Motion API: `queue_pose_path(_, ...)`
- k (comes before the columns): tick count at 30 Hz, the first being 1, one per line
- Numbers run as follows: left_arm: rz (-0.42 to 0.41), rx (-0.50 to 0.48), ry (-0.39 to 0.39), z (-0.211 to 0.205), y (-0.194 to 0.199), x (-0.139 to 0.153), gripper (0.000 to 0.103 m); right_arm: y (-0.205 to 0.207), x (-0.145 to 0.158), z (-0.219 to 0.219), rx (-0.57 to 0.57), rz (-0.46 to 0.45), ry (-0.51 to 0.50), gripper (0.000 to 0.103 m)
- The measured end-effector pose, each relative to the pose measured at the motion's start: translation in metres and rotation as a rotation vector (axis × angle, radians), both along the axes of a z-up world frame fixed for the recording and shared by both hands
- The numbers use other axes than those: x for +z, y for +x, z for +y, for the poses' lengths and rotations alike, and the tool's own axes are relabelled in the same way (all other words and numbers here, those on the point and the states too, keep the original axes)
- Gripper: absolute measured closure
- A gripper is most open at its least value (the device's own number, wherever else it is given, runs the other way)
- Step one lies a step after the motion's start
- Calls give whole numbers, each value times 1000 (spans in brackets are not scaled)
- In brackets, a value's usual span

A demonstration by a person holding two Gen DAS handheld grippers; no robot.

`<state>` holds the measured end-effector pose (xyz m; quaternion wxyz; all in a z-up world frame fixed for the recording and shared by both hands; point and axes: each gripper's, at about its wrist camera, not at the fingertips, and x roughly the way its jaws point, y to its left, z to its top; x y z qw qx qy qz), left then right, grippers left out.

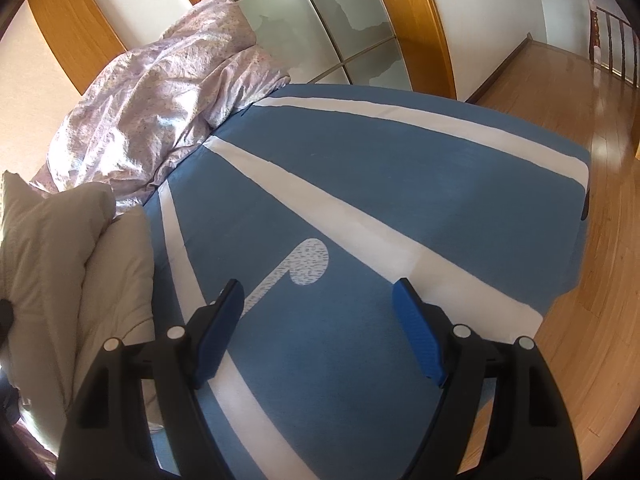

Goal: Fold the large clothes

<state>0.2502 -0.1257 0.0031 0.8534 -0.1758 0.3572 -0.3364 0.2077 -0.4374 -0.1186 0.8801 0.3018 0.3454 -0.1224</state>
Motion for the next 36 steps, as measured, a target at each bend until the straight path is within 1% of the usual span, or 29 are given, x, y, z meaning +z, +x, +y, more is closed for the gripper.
queue_pose_path(16,43,-68,67,-25,11,-15,72,-2,-2,-7,-8,0,-4,26)
queue_pose_path(18,36,-67,90,-27,9,-17,72,-2,-2,-7,-10,1,-4,26)
queue_pose_path(22,-3,-66,110,-29,1,-11,59,-4,-3,-8,-16,3,-3,26)
queue_pose_path(24,-9,-70,104,-30,-1,-9,48,-5,-3,-10,-21,3,1,26)
queue_pose_path(27,-34,-65,120,-33,-7,-5,39,-8,-2,-10,-24,2,1,26)
queue_pose_path(29,-49,-63,131,-34,-9,-3,38,-9,-1,-10,-26,-2,1,26)
queue_pose_path(32,-49,-62,126,-34,-11,-2,36,-11,1,-9,-25,-6,-1,26)
queue_pose_path(36,-77,-71,135,-38,-21,5,28,-14,4,-6,-25,-12,-6,26)
